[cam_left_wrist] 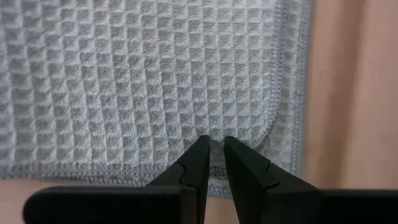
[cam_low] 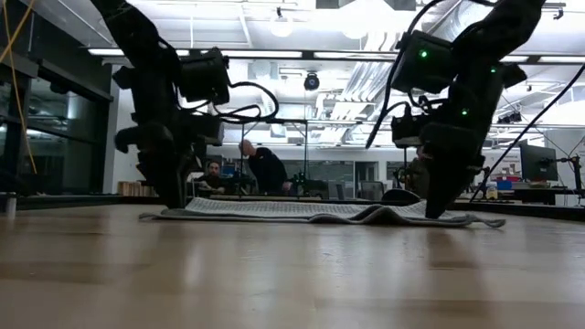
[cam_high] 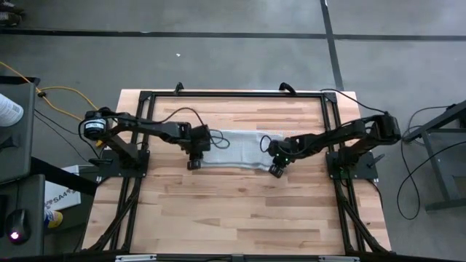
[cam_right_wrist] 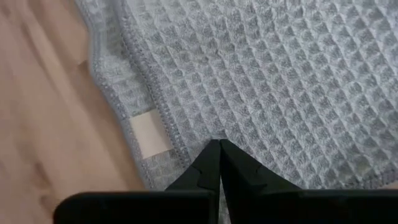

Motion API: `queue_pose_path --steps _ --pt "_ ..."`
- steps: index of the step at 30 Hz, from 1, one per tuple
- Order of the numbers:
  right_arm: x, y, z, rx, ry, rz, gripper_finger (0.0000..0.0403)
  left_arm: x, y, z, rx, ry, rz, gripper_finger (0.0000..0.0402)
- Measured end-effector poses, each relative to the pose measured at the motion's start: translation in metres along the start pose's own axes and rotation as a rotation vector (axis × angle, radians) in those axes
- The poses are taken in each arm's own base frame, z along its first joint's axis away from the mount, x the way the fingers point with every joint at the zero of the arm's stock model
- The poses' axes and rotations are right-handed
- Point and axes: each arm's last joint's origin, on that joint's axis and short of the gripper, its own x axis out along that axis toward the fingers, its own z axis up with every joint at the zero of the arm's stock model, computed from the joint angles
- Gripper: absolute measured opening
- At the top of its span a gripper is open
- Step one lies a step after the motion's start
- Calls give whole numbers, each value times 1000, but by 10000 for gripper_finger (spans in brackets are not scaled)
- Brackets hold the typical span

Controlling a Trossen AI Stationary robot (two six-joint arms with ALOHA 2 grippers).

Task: Fold microfiber towels
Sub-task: Fold the gray microfiber towel

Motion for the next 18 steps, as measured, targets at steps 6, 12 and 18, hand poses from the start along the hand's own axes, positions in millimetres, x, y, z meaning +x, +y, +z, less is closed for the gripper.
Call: queue_pose_path --steps 6,12,18 --pt "-1 19 -12 4 17 27 2 4 -37 0 21 18 -46 54" --pt "-3 38 -27 -10 28 51 2 6 -70 -4 24 28 -75 54" --pt "-4 44 -32 -38 -2 15 2 5 -94 -4 11 9 -98 54"
